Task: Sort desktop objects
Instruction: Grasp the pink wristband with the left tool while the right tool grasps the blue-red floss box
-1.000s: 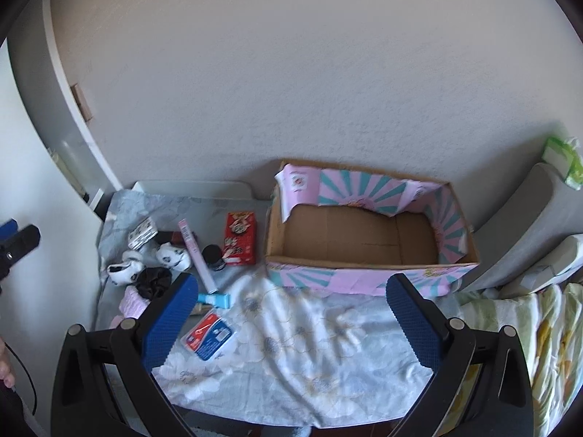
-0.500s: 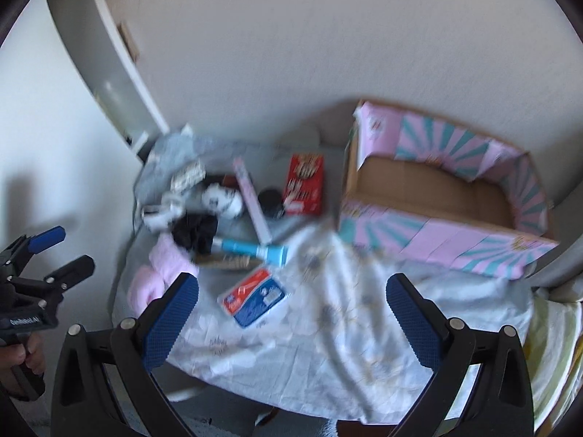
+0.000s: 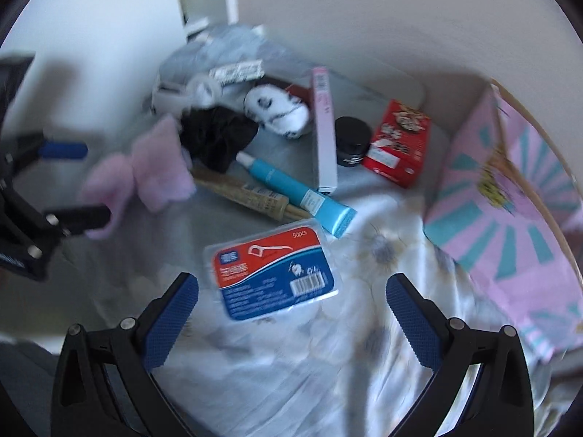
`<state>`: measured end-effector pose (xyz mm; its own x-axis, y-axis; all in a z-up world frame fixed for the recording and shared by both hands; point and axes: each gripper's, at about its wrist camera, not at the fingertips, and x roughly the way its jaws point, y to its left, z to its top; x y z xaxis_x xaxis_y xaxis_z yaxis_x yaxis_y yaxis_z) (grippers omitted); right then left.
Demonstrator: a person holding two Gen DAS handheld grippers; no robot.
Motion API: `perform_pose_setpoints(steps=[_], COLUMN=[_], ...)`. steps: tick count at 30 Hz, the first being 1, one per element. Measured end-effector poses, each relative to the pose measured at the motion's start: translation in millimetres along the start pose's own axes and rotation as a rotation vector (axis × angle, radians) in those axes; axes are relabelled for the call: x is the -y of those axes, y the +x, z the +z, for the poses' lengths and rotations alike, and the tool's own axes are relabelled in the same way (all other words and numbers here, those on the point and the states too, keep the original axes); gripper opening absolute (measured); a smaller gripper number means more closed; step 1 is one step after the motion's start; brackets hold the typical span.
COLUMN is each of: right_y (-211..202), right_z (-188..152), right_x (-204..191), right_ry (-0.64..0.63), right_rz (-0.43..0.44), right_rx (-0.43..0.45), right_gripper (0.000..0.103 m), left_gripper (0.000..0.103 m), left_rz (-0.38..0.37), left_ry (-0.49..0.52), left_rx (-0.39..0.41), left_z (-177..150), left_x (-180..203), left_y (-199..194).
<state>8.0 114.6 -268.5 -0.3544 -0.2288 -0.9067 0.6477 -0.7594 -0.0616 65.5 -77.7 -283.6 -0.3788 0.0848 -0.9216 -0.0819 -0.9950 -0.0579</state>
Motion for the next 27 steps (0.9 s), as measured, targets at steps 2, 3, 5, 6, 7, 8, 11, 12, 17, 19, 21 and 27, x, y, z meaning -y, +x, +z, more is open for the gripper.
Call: perform_pose_setpoints(steps=[2, 3, 5, 6, 7, 8, 11, 12, 17, 19, 21, 27], right_y=[9.0, 12.8, 16.5, 17.3, 17.8, 18.3, 21.7, 22.7, 18.8, 16.8, 12.7, -6.6], right_z=[1.4, 2.4, 3.0, 3.3, 3.8, 4.5, 6.1, 6.3, 4.0, 2.7, 2.7, 6.1], right_x=[-1.3, -2.8, -5.9, -6.8, -7.4, -7.5, -6.6, -6.4, -7.6, -8.0, -6.8, 3.0], right_ry=[-0.036, -0.055, -0.078, -0.086, -0.092, -0.093, -0.086, -0.087, -0.102, -0.101, -0.083, 0.004], right_rz=[0.013, 0.032, 0.046, 0.051, 0.056, 0.064, 0.096, 0.089, 0.092, 0.095, 0.101, 0.134], right_rx=[-0.015, -0.021, -0.021, -0.021, -0.017, -0.016, -0.035, -0.040, -0.033, -0.033, -0.029, -0.013], right_gripper=[0.103, 0.103, 0.103, 0.103, 0.102, 0.101, 0.082, 0.081, 0.080, 0.080, 0.080, 0.080], left_gripper=[0.095, 0.094, 0.091, 0.087, 0.084, 0.077, 0.063, 0.056, 0.043, 0.042, 0.042, 0.042], left_rz=[-0.006, -0.008, -0.021, -0.032, -0.042, -0.043, -0.031, -0.031, -0.043, -0.040, -0.035, -0.043], left_ry=[0.003, 0.004, -0.002, -0.005, -0.008, -0.009, 0.000, 0.002, -0.012, -0.009, -0.005, -0.007], left_rx=[-0.011, -0.014, -0.021, -0.024, -0.031, -0.037, -0.053, -0.053, -0.046, -0.041, -0.028, 0.009], left_z=[-0.7, -0.4, -0.7, -1.6, -2.0, -2.4, -2.6, -3.5, -7.0, -8.5, -9.2, 1.5], left_x=[0.2, 0.2, -0.9, -2.0, -2.4, -2.4, -1.2, -1.1, -2.6, -1.9, -0.7, 0.3], left_y=[3.8, 5.8, 8.5, 9.0, 10.4, 11.9, 17.4, 17.7, 15.5, 13.9, 10.1, -14.2])
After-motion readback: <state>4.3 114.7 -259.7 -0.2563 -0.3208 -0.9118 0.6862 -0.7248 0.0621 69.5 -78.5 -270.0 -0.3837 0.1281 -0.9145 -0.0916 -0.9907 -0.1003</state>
